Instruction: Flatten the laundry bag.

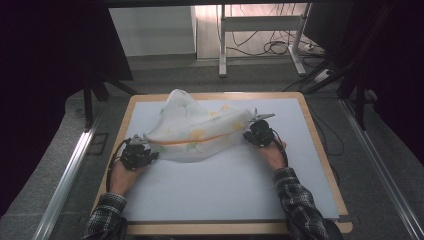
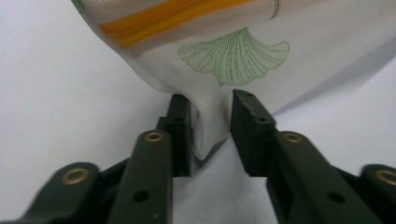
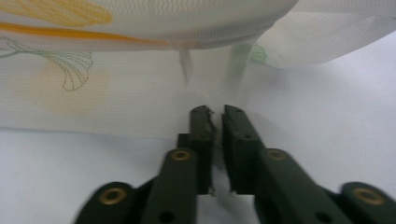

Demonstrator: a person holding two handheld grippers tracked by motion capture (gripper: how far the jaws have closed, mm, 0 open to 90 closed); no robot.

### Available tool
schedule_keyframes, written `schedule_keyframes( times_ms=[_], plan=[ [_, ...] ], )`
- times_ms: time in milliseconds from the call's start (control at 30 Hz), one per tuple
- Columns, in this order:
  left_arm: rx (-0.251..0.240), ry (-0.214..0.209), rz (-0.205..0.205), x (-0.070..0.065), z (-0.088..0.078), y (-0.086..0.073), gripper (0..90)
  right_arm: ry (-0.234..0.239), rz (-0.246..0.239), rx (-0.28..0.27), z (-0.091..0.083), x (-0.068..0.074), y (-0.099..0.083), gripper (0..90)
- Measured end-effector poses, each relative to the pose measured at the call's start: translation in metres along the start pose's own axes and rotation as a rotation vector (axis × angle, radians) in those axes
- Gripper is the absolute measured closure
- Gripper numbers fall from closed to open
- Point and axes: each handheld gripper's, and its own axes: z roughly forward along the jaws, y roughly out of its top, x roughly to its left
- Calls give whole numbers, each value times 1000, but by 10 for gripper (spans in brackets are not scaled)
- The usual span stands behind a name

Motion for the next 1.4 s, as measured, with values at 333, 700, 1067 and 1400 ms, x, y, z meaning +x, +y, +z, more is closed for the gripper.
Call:
schedule_keyframes(
  times_ms=[333,700,1067,1400],
  plan=[
    [-5,24,33,-4,-5,2,866,32,-5,1,-11,3,2,880],
    [-80,-45,15,-17,-43,-4,869,82,14,-57,-61,6,-6,880],
    [-104,-84,89,-53,-83,-23,868,153,35,-73,-139,21,-52,880],
    [-32,-123,155,-76,-94,-39,519,197,48,-43,-188,33,-105,750]
  ],
)
